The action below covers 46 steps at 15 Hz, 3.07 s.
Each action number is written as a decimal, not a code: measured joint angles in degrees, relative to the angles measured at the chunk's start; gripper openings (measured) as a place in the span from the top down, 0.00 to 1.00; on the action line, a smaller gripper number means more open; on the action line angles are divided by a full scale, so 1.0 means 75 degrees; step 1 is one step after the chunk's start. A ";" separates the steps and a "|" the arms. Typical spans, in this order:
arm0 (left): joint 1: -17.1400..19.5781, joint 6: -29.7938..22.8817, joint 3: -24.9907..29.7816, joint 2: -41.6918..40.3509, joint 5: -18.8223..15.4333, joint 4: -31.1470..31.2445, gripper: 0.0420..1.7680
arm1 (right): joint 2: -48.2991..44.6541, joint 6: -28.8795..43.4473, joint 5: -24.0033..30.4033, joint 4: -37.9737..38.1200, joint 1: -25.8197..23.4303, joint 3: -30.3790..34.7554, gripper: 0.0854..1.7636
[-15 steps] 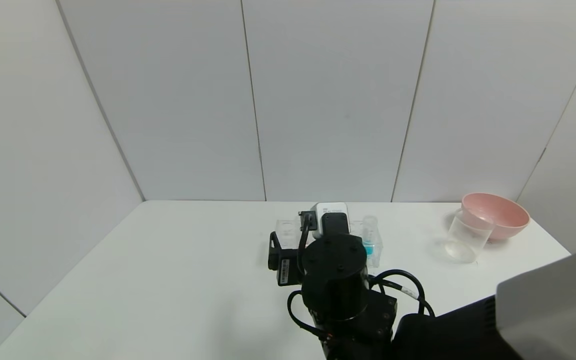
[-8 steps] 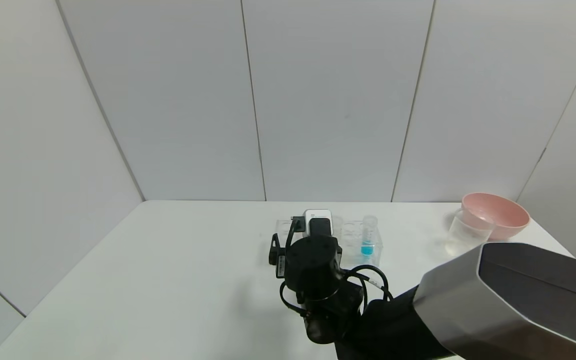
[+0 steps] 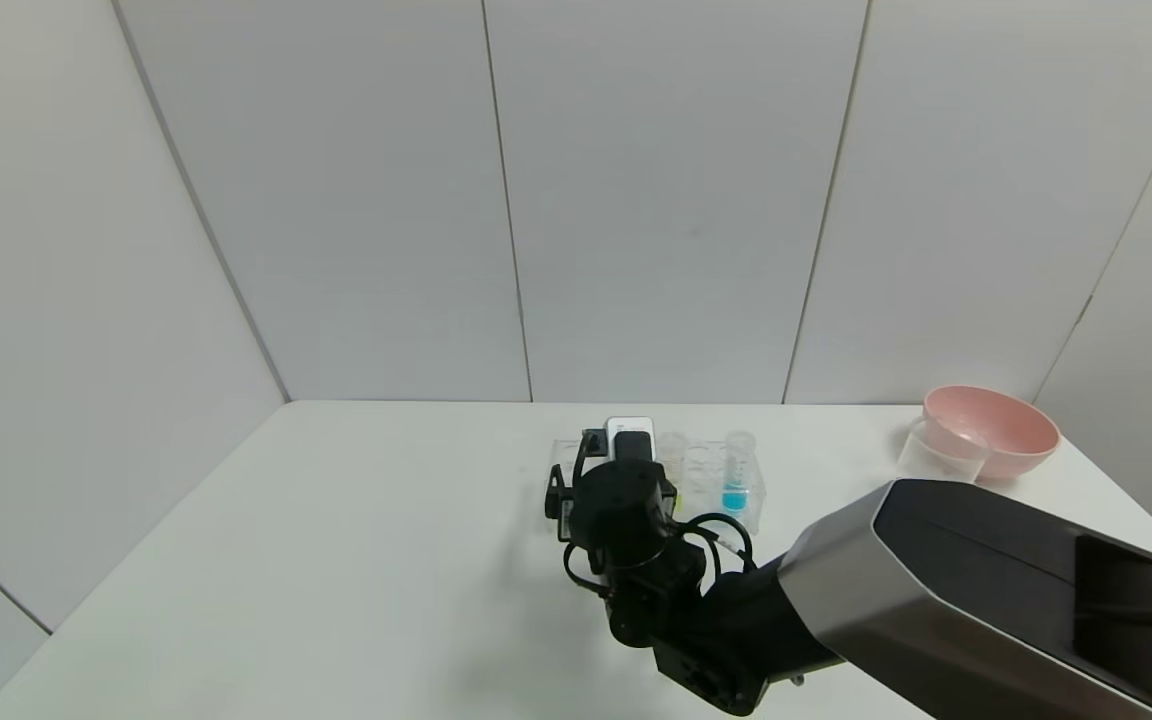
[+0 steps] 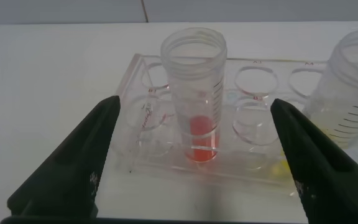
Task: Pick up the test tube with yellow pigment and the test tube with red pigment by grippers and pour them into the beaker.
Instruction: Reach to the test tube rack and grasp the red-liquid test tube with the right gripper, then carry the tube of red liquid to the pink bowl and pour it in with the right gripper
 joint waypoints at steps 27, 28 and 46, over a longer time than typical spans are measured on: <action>0.0000 0.0000 0.0000 0.0000 0.0000 0.0000 0.00 | -0.0379 -0.0939 0.0519 0.0065 -0.0237 -0.0515 0.75; 0.0000 0.0000 0.0000 0.0000 0.0000 0.0003 0.00 | -0.0504 -0.0996 0.0515 0.0062 -0.0249 -0.0515 0.75; 0.0000 0.0000 0.0000 0.0000 0.0000 0.0000 0.00 | -0.4657 -0.1456 0.5214 0.0050 -0.5739 0.2345 0.75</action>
